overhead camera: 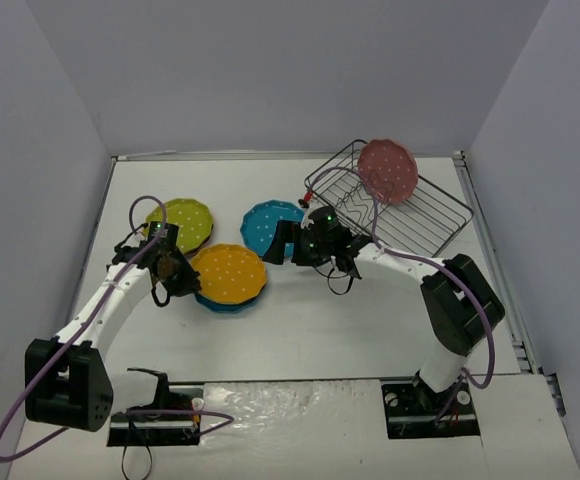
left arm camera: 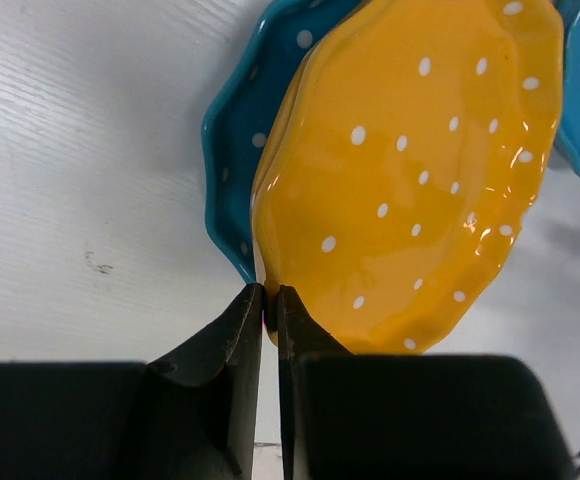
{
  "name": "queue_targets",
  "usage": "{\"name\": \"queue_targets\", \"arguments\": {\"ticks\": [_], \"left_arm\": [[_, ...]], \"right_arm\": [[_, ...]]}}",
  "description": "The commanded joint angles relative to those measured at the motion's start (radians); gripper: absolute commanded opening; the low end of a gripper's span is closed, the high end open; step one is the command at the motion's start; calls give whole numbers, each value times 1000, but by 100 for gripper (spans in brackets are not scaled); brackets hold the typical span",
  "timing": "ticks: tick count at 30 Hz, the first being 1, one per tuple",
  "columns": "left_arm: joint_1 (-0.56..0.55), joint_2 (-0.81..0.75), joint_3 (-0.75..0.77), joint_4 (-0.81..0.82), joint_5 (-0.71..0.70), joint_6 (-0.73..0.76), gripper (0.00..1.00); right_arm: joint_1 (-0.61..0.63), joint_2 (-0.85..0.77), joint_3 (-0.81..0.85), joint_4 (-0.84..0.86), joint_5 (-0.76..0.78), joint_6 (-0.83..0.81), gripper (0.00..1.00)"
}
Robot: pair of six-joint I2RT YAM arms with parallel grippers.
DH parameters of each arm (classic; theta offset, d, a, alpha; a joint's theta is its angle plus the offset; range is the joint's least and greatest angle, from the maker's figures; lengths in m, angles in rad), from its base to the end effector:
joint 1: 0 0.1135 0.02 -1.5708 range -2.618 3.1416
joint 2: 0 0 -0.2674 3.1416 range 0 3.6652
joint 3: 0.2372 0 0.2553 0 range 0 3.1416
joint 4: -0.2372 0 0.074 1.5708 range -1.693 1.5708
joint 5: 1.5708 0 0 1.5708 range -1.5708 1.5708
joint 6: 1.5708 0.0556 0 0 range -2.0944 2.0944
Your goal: Load the plates into the dish rack
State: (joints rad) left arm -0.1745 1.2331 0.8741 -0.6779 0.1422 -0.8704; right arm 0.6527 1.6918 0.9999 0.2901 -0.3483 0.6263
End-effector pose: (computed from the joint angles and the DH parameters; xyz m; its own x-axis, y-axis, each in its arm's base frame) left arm 0.2453 -0.0512 0.2237 -0.7321 -0.6395 -0.2347 -0.4916 0.7345 -0.4677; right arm 0.3045 0.2567 0.2174 -0.7326 0.1335 -0.6674 -0.4826 0.5897 0.6476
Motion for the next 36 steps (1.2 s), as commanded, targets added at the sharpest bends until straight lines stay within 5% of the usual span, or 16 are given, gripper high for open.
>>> {"name": "queue_targets", "arguments": {"ticks": [1,14,36], "left_arm": [[0,-59,16,128,110,-142,0],[0,-104,-126,287,209,-318,0],[-6,-153,-188,465,313,-434,0]], "right_arm": [[13,16,43,64,-53,79,100],[35,75,19,105,-116,154,98],[72,126,-40,277,-160,280,81]]}}
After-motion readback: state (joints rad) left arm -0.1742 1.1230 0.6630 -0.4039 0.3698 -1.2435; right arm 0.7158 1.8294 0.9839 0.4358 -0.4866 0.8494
